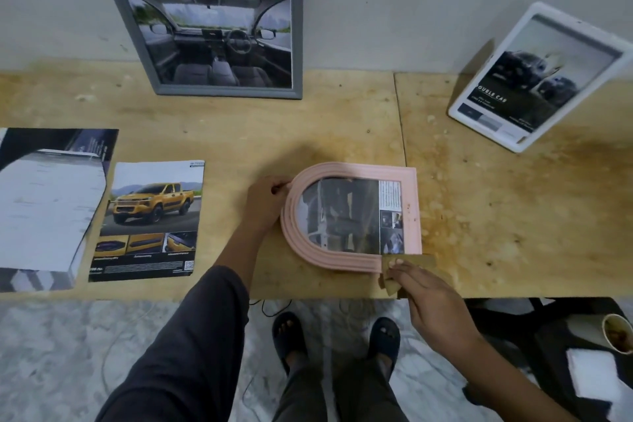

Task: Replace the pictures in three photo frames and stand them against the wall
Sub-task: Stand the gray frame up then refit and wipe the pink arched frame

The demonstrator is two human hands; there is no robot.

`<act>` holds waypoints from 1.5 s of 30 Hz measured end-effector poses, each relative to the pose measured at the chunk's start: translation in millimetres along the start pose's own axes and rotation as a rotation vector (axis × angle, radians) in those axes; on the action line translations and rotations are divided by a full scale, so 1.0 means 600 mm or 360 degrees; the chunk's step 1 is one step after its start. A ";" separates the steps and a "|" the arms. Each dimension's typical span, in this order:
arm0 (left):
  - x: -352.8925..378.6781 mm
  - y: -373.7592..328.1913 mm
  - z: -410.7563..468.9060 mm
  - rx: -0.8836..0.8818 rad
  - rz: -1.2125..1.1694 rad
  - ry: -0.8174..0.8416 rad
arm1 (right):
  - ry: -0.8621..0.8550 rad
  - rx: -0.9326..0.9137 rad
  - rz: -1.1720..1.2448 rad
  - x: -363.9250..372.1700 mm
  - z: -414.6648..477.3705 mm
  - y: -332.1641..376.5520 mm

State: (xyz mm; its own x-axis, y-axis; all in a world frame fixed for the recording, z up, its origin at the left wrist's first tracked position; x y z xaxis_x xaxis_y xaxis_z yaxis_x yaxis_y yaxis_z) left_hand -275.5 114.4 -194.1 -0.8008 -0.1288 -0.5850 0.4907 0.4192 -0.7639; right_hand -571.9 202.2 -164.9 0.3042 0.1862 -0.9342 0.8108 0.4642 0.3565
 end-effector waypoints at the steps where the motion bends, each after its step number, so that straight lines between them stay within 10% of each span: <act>1: 0.000 -0.001 -0.001 0.0006 -0.0004 0.0000 | -0.0015 0.0007 -0.0016 -0.003 -0.004 -0.006; 22: 0.009 0.000 0.001 0.0170 0.0073 0.0022 | -0.0037 0.0517 -0.0024 0.012 0.061 -0.039; 45: 0.010 0.002 0.006 0.0213 0.0063 0.0024 | 0.0234 0.0457 -0.0155 0.002 0.193 -0.057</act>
State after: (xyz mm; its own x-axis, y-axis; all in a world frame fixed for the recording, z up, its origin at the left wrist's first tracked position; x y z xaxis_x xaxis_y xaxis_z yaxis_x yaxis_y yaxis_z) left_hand -278.3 110.8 -199.2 -0.7844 -0.1009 -0.6119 0.5625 0.2998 -0.7705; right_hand -541.6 86.5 -179.1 0.1596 0.2858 -0.9449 0.9468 0.2267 0.2285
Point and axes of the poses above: each hand's wrist, its own z-axis towards the middle knuckle, its own x-axis out of the palm, y = z × x, the point moved 7 cm from there along z, towards the middle knuckle
